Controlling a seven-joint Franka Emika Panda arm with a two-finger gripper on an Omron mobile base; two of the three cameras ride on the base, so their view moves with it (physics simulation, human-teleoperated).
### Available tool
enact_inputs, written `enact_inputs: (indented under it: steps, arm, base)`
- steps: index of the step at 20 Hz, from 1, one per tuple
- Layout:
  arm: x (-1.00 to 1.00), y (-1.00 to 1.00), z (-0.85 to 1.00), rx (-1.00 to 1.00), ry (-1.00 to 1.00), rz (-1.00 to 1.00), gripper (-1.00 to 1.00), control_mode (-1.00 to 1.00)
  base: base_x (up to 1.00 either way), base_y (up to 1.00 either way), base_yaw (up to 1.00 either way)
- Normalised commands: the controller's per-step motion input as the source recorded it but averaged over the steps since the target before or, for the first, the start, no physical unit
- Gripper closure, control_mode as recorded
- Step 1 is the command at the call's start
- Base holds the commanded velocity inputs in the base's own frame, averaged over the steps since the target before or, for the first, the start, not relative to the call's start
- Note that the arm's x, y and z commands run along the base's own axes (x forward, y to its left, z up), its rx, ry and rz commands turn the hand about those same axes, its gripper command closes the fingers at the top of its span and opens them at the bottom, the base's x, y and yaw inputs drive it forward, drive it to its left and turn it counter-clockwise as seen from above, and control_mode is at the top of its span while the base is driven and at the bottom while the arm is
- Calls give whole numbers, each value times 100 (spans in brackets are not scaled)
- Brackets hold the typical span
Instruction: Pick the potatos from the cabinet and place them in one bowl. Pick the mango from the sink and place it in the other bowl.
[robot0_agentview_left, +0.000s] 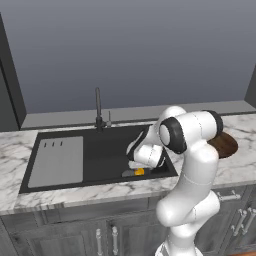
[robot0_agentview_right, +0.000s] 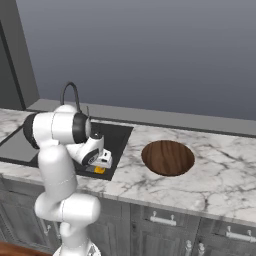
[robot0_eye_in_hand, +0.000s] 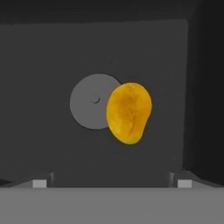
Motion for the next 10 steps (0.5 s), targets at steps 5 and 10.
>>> enact_inputs:
  steps: [5, 10]
  arm:
    - [24, 0, -25, 0, 0, 0, -100, -100]
    - [29, 0, -24, -2, 0, 0, -100, -100]
  base:
    - [0, 0, 0]
    - [0, 0, 0]
